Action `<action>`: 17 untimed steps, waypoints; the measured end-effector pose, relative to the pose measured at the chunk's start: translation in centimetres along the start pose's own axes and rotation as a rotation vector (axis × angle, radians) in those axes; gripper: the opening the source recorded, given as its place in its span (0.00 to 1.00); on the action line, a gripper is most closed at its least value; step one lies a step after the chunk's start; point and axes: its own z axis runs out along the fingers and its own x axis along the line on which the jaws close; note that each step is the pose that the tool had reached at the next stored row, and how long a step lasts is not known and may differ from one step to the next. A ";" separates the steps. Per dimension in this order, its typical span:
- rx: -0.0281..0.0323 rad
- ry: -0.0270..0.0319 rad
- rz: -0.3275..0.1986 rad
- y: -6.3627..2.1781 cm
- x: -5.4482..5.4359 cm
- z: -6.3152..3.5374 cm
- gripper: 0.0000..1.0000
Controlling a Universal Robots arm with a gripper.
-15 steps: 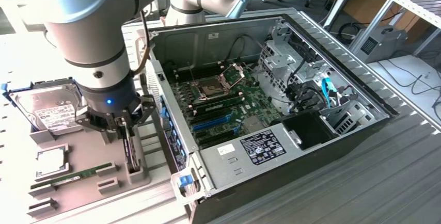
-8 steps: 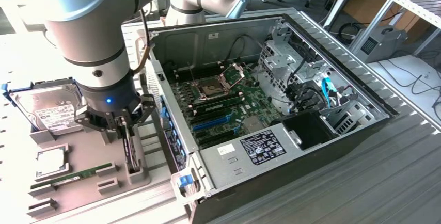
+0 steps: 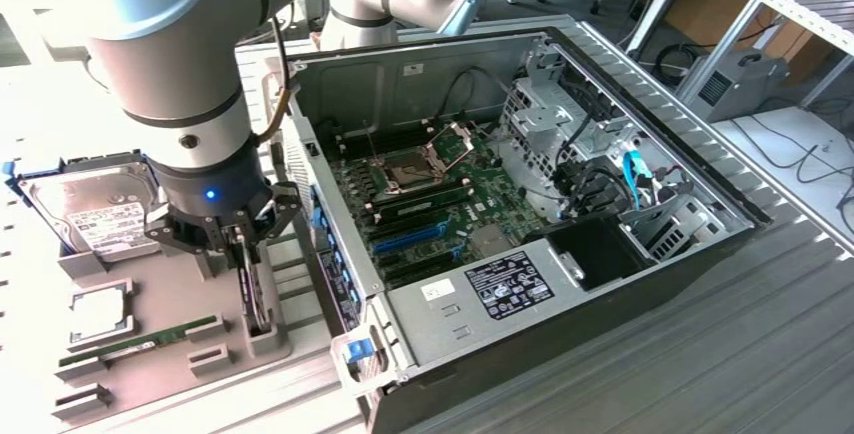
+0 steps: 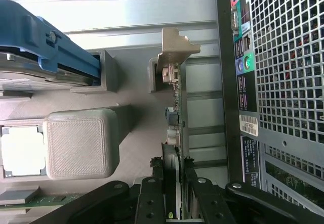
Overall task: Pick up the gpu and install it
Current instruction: 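Pick up the gpu and move the gpu toward the slot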
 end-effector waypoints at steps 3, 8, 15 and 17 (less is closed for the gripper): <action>0.0000 -0.0001 0.000 0.00 0.0 -0.11 0.27; -0.0001 -0.0001 0.000 0.01 0.0 -0.18 0.27; 0.0000 0.0000 0.000 0.01 0.0 -0.29 0.27; 0.0000 -0.0001 0.000 0.01 0.0 -0.33 0.27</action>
